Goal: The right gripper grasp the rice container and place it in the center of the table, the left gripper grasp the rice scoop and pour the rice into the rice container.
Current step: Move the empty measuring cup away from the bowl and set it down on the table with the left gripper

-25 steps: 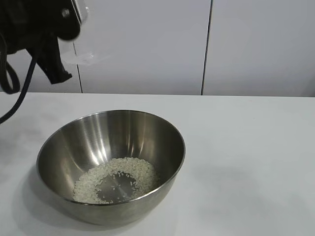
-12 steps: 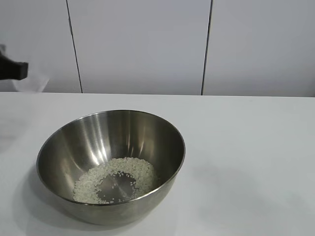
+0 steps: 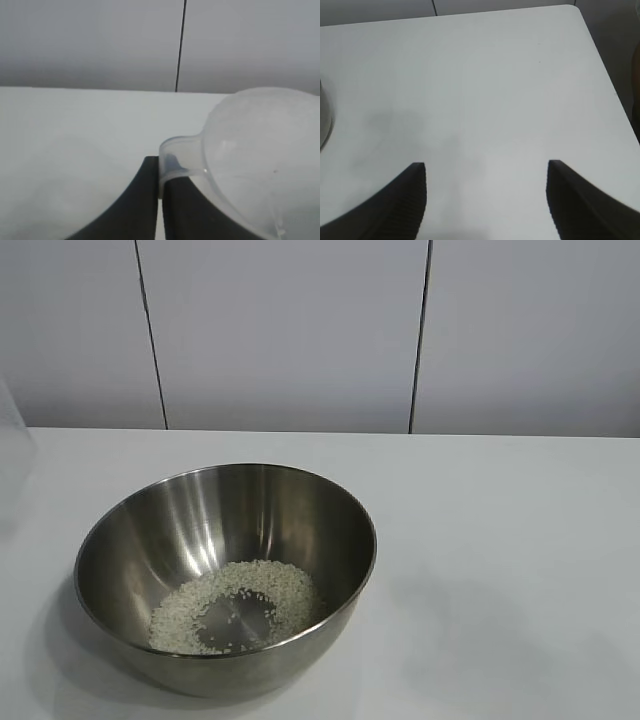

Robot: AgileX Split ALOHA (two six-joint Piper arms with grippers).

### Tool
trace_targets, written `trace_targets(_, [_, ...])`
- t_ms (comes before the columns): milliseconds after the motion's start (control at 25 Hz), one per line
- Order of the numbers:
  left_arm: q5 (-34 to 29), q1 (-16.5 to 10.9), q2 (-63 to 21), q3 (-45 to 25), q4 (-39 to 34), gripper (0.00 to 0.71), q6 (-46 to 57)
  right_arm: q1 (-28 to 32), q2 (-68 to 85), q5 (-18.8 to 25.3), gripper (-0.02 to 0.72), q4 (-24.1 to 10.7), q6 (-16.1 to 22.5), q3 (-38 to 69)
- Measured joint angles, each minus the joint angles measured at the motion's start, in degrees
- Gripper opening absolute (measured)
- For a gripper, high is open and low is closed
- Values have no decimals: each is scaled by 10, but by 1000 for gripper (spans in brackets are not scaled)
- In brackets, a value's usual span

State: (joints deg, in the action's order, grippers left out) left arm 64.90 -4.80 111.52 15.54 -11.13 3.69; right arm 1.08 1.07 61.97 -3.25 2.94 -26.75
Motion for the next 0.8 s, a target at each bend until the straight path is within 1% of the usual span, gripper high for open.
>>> trace_targets(320, [5,0,5,6,8,11,-37,0,0,0,473,0,0,0])
trace_targets(440, [5,0,5,6,10,41,-37,0,0,0,473,0,0,0])
trace_targets(520, [6,0,5,6,10,86,-37,0,0,0,473,0,0,0])
trace_targets(680, [9,0,5,6,11,211,-37,0,0,0,473,0,0,0])
trace_targets(800, [10,0,5,5,11,266,-37,0,0,0,473,0,0,0])
